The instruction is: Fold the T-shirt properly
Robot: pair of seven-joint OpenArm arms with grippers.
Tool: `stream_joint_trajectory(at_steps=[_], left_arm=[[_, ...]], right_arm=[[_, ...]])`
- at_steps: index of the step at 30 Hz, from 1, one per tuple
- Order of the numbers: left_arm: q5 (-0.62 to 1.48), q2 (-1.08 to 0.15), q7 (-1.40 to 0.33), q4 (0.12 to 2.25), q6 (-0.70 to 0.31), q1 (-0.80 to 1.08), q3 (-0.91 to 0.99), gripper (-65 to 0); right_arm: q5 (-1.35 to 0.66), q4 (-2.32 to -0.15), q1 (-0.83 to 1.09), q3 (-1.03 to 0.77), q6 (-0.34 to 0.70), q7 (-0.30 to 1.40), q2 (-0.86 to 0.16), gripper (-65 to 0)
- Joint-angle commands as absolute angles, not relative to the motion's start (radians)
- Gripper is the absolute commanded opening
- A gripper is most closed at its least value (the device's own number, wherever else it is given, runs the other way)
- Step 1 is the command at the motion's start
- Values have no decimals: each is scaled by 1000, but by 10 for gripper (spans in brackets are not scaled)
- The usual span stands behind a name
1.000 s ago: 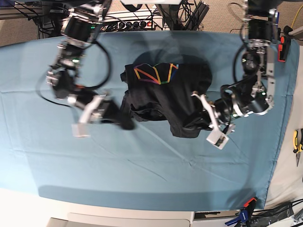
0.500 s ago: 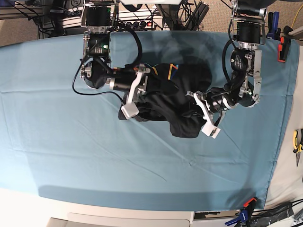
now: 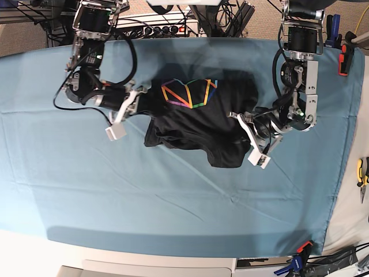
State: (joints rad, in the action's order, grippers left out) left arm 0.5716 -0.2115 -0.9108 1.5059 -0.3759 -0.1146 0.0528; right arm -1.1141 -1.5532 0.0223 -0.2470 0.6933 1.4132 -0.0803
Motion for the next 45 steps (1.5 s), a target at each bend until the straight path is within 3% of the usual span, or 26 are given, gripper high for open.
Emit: stream_joint_trajectory(at_steps=[1,5,10,14,18,22,29,31,40,45], left_arm=[[533,-216,-886,1522,-357,-136,55,-650],[327,-227,-859,1522,-290,-136,55,-650],[220,-314,-848,1546,-241,-156,56,-650],[215,-426,-869,1644,-147,-169,64,-650],[338,-519,-958,1800,-158,-128,143,-650],[449,-553,-966,1954,-187,13,286,-650],[607,-458,-991,2273,-275,406,482,-650],[605,-434,-1007,2356,-275,514,496,-650],[590,-430,-1031,2356,-276,930,498,-650],[488,-432,-992,2311,-278,1047,498,-650]], right_arm=[[-1114,-1569,9,-253,694,1396,-87,-650],[-1023,-1569,8,-257,664,1396,-100,-650],[-1002,-1631,8,-265,659,1396,-132,-650],[-891,-1781,15,-351,645,1396,-175,-650],[-867,-1913,96,-493,630,1396,-220,-650],[-949,-2049,262,-659,631,1396,-232,-650],[-1022,-2354,609,-942,632,1396,-229,-650],[-1023,-2356,689,-1007,632,1396,-229,-650],[-947,-2356,953,-1073,632,1396,-144,-650],[-872,-2231,975,-1073,639,1396,-181,-650]])
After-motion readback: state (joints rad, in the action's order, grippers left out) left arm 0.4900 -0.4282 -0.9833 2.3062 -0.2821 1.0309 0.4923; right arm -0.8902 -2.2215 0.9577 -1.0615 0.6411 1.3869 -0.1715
